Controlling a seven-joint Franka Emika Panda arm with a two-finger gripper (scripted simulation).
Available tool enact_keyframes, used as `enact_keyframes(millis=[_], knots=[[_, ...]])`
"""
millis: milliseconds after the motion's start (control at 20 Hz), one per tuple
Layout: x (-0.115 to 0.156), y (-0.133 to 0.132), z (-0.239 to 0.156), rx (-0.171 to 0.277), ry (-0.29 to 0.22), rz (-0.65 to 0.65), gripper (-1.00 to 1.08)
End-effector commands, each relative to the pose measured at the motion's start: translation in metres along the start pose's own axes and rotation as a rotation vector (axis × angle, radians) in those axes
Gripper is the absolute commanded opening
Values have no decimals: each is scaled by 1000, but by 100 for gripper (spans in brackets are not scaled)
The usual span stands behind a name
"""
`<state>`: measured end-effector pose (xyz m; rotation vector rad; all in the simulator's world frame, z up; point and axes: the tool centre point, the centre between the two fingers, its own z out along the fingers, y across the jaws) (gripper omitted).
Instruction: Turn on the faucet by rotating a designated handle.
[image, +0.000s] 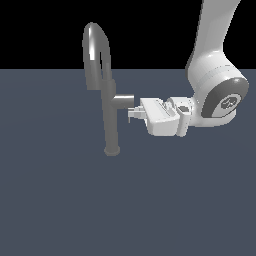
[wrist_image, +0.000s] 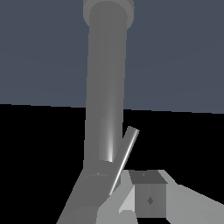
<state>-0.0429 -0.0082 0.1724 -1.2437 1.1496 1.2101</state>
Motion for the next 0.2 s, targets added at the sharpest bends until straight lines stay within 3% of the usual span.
enact_keyframes(millis=[0,150], knots=[[27,-5,4,10,13,31,-100],[35,-8,4,12,14,40,-100]])
